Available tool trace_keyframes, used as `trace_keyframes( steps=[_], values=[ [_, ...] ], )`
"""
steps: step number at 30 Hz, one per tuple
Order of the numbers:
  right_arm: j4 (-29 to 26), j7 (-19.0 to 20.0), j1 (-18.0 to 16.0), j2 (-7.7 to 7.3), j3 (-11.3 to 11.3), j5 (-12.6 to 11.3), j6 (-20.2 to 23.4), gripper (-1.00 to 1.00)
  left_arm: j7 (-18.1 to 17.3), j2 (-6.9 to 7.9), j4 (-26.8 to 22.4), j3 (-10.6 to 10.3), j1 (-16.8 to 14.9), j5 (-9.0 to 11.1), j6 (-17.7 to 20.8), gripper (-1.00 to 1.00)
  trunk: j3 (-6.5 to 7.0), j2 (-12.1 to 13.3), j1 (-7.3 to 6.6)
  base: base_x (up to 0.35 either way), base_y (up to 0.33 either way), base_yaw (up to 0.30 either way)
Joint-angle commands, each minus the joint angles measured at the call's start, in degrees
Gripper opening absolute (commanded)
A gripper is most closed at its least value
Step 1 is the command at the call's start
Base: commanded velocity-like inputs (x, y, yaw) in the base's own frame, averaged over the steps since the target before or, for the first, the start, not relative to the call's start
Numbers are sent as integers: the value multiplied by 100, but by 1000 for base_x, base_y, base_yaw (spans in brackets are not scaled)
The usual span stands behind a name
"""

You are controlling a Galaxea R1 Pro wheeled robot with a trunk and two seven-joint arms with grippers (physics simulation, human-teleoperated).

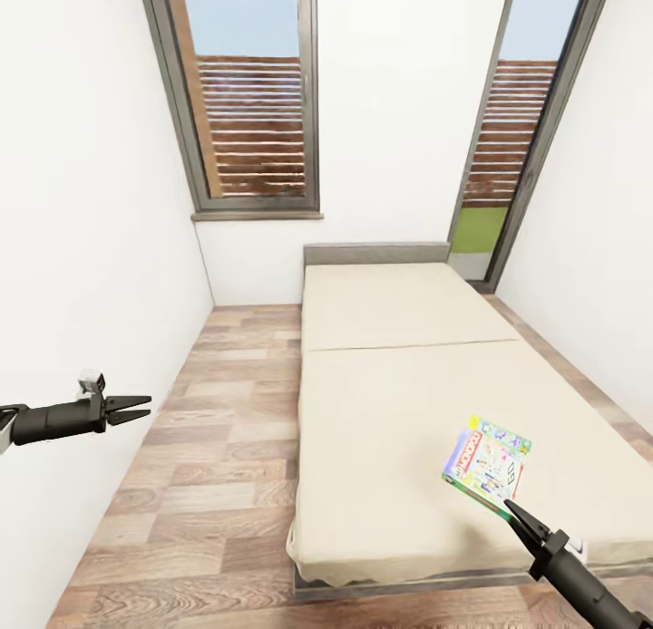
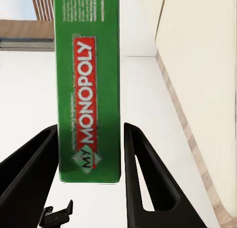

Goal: Put all the toys in the child's room - the three board games (two on the bed and one on the table), the two jigsaw puzzles on the table, and the tennis ball on the table - inside the toy box on the table in the child's room.

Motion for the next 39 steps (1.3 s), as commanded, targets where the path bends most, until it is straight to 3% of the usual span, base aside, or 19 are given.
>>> trace_keyframes(
  steps=[1,25,39],
  values=[
    [3,5,-5,0,-4,-29,40,-100,-21,4,-2,-17,-2,13,61,100,13,38,-23,0,0,-281],
    [18,13,-4,-9,-13,-37,41,-100,-21,5,-2,-29,1,5,85,100,497,1001,-550,0,0,-280],
    [21,20,-4,-10,-13,-38,40,-100,-21,4,-10,-199,-3,13,69,100,814,1563,-857,0,0,-269]
  ],
)
